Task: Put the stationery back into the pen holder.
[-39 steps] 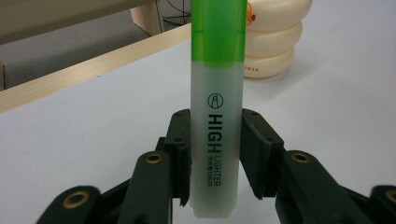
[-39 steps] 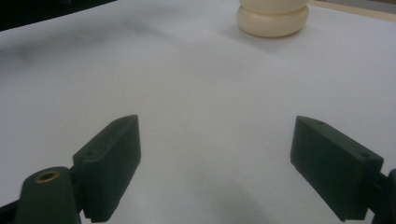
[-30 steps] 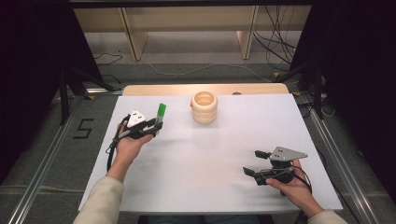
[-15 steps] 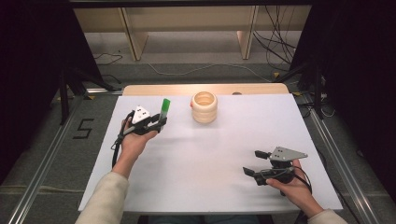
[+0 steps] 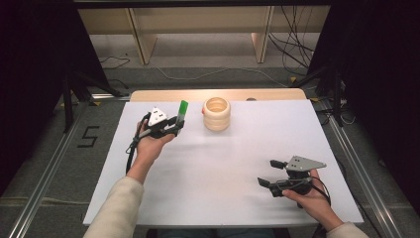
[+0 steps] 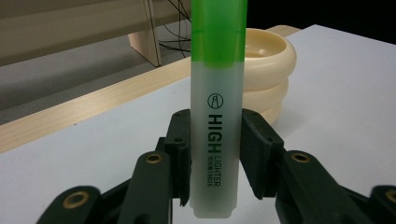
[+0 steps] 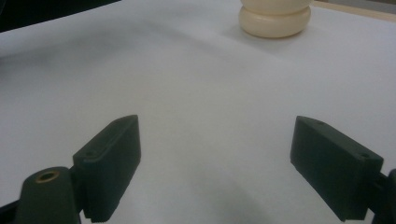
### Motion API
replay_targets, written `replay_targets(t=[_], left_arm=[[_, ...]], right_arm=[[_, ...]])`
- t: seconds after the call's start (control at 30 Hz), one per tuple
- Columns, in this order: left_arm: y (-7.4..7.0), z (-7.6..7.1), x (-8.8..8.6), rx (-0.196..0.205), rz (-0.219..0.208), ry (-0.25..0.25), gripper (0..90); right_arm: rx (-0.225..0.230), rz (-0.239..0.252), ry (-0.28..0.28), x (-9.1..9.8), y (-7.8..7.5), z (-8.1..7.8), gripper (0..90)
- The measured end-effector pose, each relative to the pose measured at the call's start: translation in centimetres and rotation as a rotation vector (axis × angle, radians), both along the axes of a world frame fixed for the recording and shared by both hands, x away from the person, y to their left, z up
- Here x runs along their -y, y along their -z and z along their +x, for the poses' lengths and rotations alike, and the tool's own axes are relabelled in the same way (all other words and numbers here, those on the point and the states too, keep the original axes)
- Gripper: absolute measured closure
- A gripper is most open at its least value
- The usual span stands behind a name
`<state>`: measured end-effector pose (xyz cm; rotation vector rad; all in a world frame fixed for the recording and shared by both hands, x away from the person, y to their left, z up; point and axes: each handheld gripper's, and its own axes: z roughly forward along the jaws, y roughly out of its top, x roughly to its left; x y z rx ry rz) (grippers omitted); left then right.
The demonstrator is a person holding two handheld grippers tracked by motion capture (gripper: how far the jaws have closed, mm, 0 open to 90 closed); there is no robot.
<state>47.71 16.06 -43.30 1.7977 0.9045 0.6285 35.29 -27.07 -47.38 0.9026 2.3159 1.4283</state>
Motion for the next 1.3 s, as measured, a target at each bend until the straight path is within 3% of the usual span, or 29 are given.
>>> replay_targets(t=[1.3], left_arm=[[-2.1, 2.7, 4.5, 0.014, 0.005, 0.064, 66.3]], right_arm=[[0.001, 0.003, -0.003, 0.0, 0.0, 0.1, 17.1]])
